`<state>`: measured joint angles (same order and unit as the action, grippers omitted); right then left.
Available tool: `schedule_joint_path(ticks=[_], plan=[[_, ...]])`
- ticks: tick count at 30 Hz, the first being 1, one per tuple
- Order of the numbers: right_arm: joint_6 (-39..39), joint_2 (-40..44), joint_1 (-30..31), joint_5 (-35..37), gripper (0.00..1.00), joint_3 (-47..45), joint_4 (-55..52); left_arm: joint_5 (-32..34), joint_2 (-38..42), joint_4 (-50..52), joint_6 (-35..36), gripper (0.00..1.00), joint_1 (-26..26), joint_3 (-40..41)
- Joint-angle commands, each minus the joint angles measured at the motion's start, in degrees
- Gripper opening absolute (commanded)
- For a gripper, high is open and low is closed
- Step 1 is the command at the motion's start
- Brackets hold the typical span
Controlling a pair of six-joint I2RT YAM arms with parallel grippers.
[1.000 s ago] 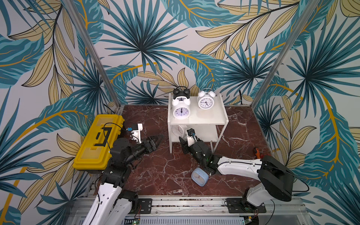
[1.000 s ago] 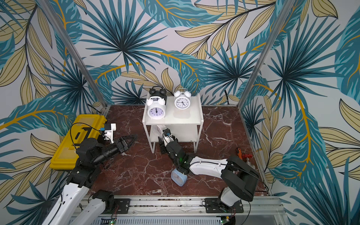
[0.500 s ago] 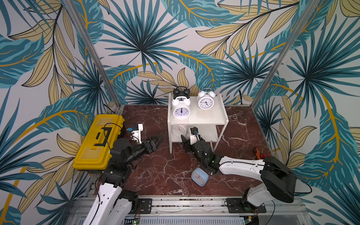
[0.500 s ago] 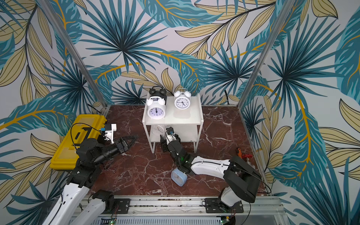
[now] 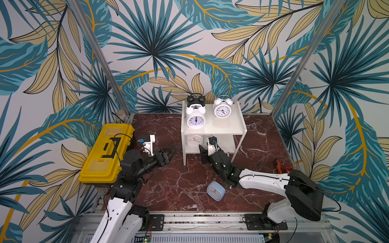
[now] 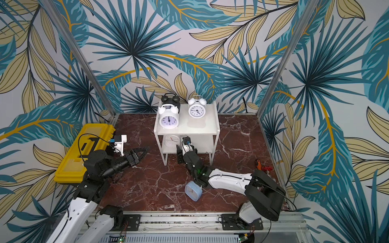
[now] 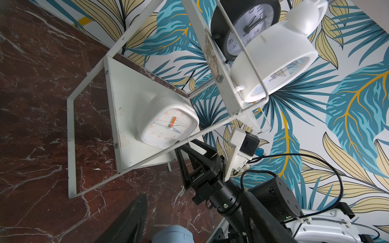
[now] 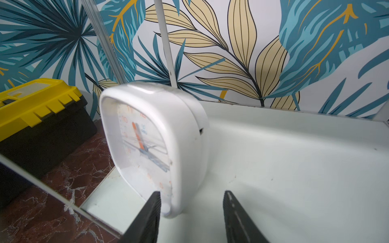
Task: Place the alarm clocks on the shelf by style
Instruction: Place the alarm on the shelf.
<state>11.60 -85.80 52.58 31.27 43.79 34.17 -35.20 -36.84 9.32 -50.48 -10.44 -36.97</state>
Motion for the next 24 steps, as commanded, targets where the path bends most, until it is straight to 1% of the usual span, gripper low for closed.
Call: schedule_joint_path(ticks=[1, 4, 8, 12, 15, 18, 21, 22, 23, 24], plan=[[0.3, 1.5, -0.3, 0.1, 0.46, -0.9, -0.9, -0.7, 0.7, -1.5, 0.3, 0.73, 0.5, 1.2], [0.2, 2.0, -0.3, -0.6, 0.46, -0.6, -2.0, -0.7, 0.7, -1.5, 0.3, 0.73, 0.6, 1.3], [1.3, 4.3, -0.3, 0.6, 0.55, -0.4, -5.5, -0.6, 0.7, -2.0, 0.1, 0.73, 0.5, 1.6], [3.3, 7.6, -0.1, 0.0, 0.60, 0.2, -12.0, -0.5, 0.7, -2.9, -0.5, 0.73, 0.5, 2.2], [5.0, 11.6, 0.8, 0.9, 0.61, 0.6, -20.4, -0.2, 0.8, -2.1, -0.2, 0.74, 0.5, 2.1], [7.7, 17.6, 2.0, 0.5, 0.62, 0.6, -31.8, 1.2, 1.2, -0.6, 0.5, 0.76, 0.5, 2.0], [11.0, 23.8, 2.6, -2.2, 0.63, 0.5, -44.5, 1.9, 1.8, -0.3, 0.8, 0.77, 0.6, 2.1], [11.4, 26.2, 3.0, -4.1, 0.63, -0.1, -48.8, 2.3, 2.0, -0.3, 0.8, 0.77, 0.5, 2.1], [11.5, 28.5, 3.3, -7.0, 0.65, -0.8, -51.5, 2.5, 2.3, -0.3, 0.7, 0.78, 0.5, 2.2], [11.5, 30.0, 3.5, -9.9, 0.76, -1.5, -53.6, 2.8, 2.4, -0.3, 0.7, 0.80, 0.5, 2.3]])
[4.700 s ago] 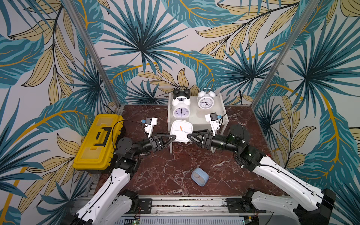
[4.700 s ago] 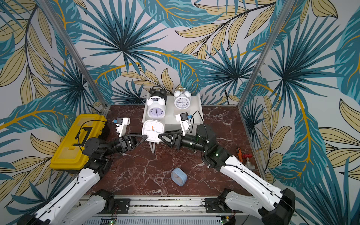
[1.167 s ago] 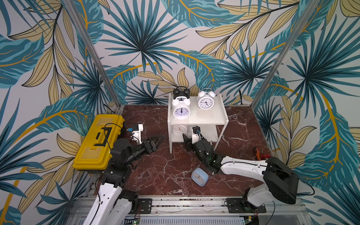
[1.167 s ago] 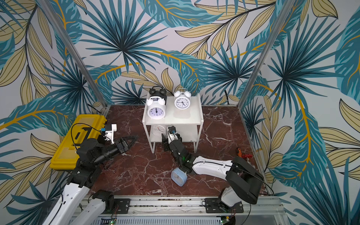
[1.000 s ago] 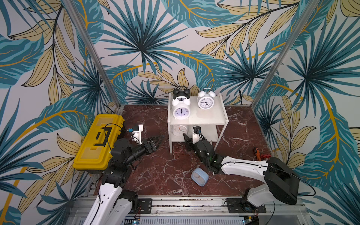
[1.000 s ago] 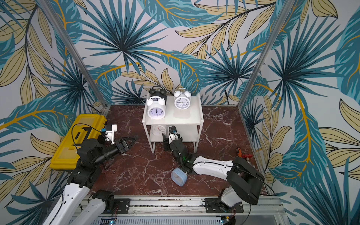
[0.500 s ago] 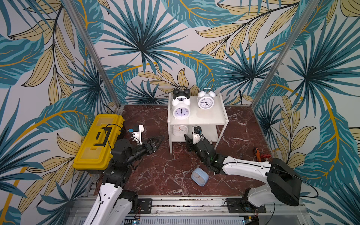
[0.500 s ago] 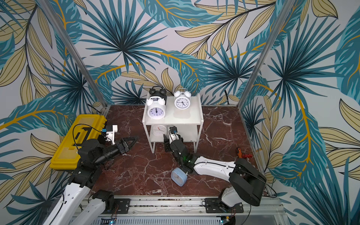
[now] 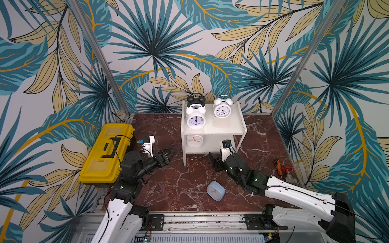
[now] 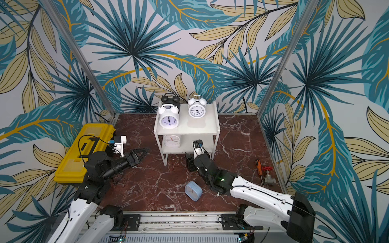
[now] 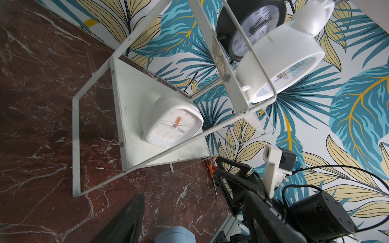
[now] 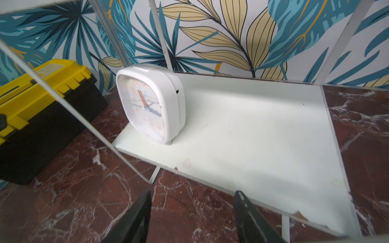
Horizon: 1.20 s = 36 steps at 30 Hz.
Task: Place the alarm clocks on the shelf by style
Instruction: Place the alarm on the shelf, then pick up the alarm from the center of the board.
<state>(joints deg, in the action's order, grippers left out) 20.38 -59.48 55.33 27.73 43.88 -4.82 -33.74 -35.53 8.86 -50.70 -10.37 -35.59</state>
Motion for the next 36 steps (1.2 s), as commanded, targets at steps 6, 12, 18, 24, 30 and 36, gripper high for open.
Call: schedule_joint_path(ticks=[6, 12, 18, 24, 30, 36], plan=[[6.1, 4.3, 1.1, -19.3, 0.87, -1.3, -27.9, 1.4, 1.3, -2.1, -0.3, 0.81, 0.5, 1.6], [7.6, 1.3, 1.4, -30.5, 0.92, -4.3, -26.9, 0.5, 1.3, -4.4, -1.8, 0.81, 0.5, 2.3], [8.6, -2.0, 3.0, -32.3, 0.93, -5.8, -26.6, -0.7, 1.2, -5.2, -2.0, 0.81, 0.4, 2.4], [9.0, -4.4, 3.2, -31.2, 0.85, -6.6, -26.5, -1.3, 0.6, -6.8, -2.5, 0.81, 0.5, 3.2], [8.6, -5.0, 3.2, -30.5, 0.64, -6.6, -26.2, -2.4, 0.2, -7.9, -3.2, 0.81, 0.4, 3.9], [8.3, -3.5, 3.1, -30.6, 0.40, -6.4, -26.2, -2.5, 0.3, -7.5, -3.0, 0.81, 0.4, 4.1]])
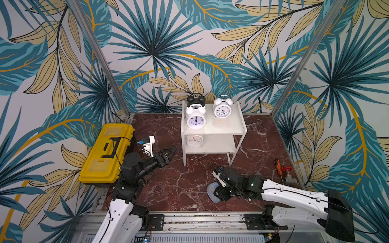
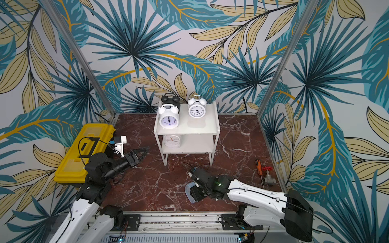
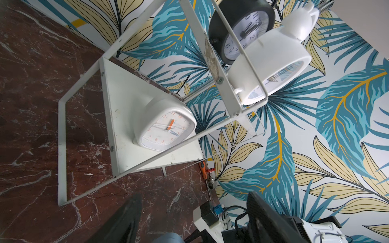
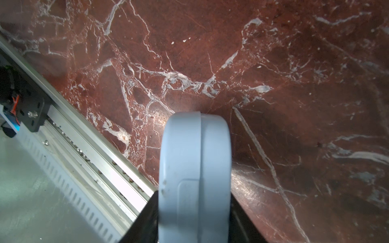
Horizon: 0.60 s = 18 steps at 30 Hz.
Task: Place the alarm clocks on the shelf by style
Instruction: Pick up the alarm from the center of the board.
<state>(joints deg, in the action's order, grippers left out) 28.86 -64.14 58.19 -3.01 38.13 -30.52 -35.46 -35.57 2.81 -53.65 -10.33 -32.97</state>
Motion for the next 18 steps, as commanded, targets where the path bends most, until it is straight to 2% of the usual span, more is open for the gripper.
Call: schedule_joint_path(ticks=[1, 6, 7, 9, 13, 16, 18], plan=[[-0.3, 1.8, 0.3, 0.0, 0.36, -0.5, -0.4, -0.7, 0.3, -1.3, 0.0, 0.81, 0.4, 1.4], [-0.5, 4.2, 0.3, -1.8, 0.29, 0.5, 1.4, -1.2, 0.2, 0.1, 0.6, 0.81, 0.4, 0.4], [-0.6, 4.6, 0.3, -2.1, 0.23, 1.1, 2.0, -1.4, 0.2, 0.7, 1.0, 0.82, 0.4, 0.1], [-0.9, 4.8, 0.3, -2.4, 0.19, 2.5, 3.0, -1.6, 0.2, 2.3, 1.6, 0.83, 0.4, -0.5], [-3.5, 3.7, 0.1, -3.5, 0.16, 7.7, 3.4, -2.9, 0.7, 5.2, 3.1, 0.93, 0.4, -1.0], [-5.7, 2.2, -0.9, -6.4, 0.14, 11.5, 3.6, -5.4, 1.2, 7.0, 4.4, 0.97, 0.4, -1.4], [-6.0, 2.2, -3.2, -12.0, 0.12, 12.5, 6.1, -8.1, 1.0, 7.4, 4.8, 0.96, 0.3, -1.3]])
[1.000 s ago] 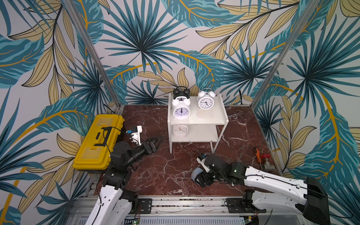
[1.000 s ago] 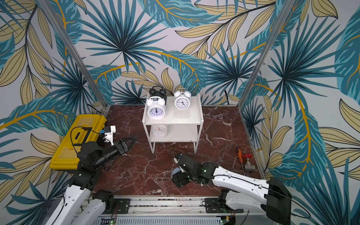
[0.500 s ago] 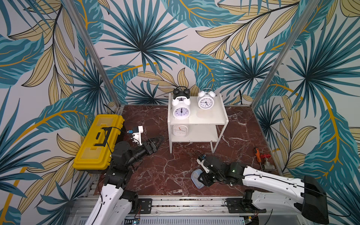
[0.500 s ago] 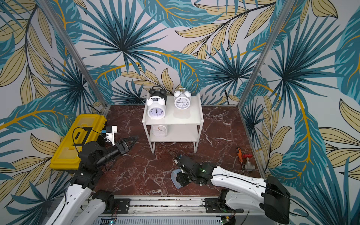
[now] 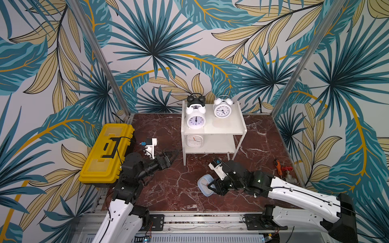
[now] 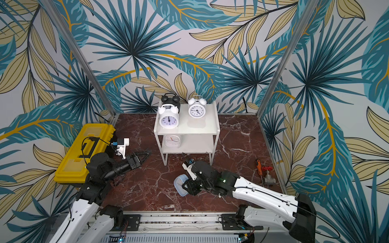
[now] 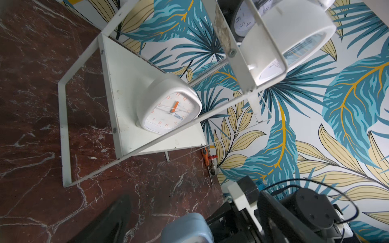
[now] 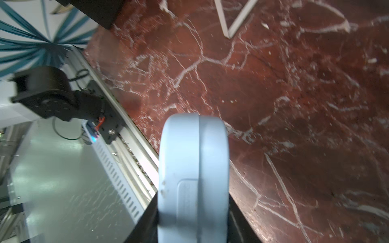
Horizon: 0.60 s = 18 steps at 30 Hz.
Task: Place the alarm clocks on the shelf by style
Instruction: Pick up the alarm from the center of the board.
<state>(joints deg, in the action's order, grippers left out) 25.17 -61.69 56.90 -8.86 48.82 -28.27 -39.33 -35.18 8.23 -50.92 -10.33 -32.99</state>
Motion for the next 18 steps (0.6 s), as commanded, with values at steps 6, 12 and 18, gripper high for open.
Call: schedule_joint_path(ticks=[6, 12, 18], plan=[[2.9, 2.6, -12.9, -27.0, 0.13, 2.1, 15.1, -11.0, -0.3, -5.5, -2.1, 0.96, -5.2, 0.8], [9.6, 2.8, -18.2, -37.6, 0.13, 2.5, 24.7, -14.1, -5.0, -16.3, -5.8, 0.93, -11.4, 1.8], [14.9, 2.0, -19.7, -42.5, 0.13, 1.6, 31.5, -15.1, -7.6, -17.8, -5.4, 0.89, -11.6, 1.2]])
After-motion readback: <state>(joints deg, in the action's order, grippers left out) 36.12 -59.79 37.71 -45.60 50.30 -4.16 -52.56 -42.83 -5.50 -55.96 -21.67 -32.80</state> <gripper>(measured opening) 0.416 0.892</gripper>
